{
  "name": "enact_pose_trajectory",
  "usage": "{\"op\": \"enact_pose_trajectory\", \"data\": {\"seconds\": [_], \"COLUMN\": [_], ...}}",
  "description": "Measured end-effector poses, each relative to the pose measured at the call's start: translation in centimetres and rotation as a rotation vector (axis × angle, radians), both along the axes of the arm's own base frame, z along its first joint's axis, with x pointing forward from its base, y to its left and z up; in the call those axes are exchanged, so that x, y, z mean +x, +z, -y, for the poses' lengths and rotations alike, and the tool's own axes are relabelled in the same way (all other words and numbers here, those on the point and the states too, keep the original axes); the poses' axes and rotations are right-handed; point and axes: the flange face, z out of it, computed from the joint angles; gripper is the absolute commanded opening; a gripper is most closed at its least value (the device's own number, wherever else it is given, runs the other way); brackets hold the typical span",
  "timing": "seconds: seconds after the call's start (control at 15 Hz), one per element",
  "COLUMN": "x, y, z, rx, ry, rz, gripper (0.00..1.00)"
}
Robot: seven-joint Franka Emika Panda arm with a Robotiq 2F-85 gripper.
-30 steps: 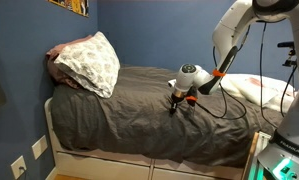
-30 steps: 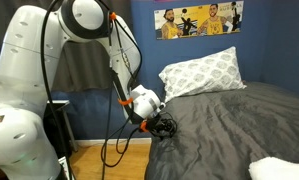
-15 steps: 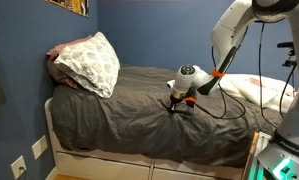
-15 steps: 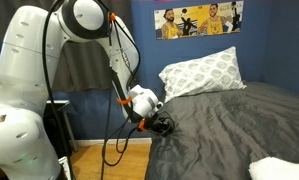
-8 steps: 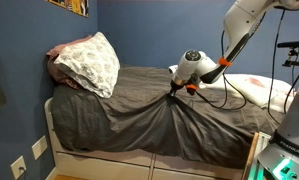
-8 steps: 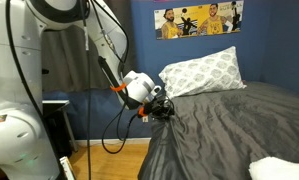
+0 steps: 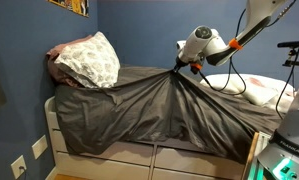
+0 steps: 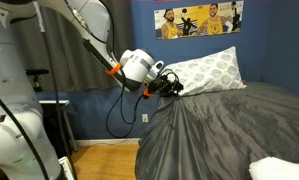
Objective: Move the blanket to the right
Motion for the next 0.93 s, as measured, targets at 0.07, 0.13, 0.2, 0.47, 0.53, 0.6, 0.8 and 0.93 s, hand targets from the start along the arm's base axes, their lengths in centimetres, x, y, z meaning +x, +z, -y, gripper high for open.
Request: {"op": "enact_pose_trajectory", "data": {"seconds": [0.07, 0.13, 0.2, 0.47, 0.53, 0.6, 0.8, 0.93], "x": [0.2, 0.5, 0.7, 1.1, 1.1, 1.1, 0.9, 1.7], "y": [1.0, 1.9, 2.6, 3.3, 3.3, 3.3, 2.4, 2.2], "z": [0.7, 1.4, 2.0, 2.5, 2.5, 2.5, 2.0, 2.6], "rx": [-0.006, -0.01, -0.014, -0.018, -0.018, -0.018, -0.014, -0.039], "ry": [-0.01, -0.021, -0.029, -0.034, -0.034, -0.034, -0.024, -0.016], "rz": [0.02, 0.038, 0.051, 0.064, 0.065, 0.065, 0.057, 0.094], "gripper": [0.04, 0.04, 0.04, 0.04, 0.04, 0.01, 0.01, 0.01]}}
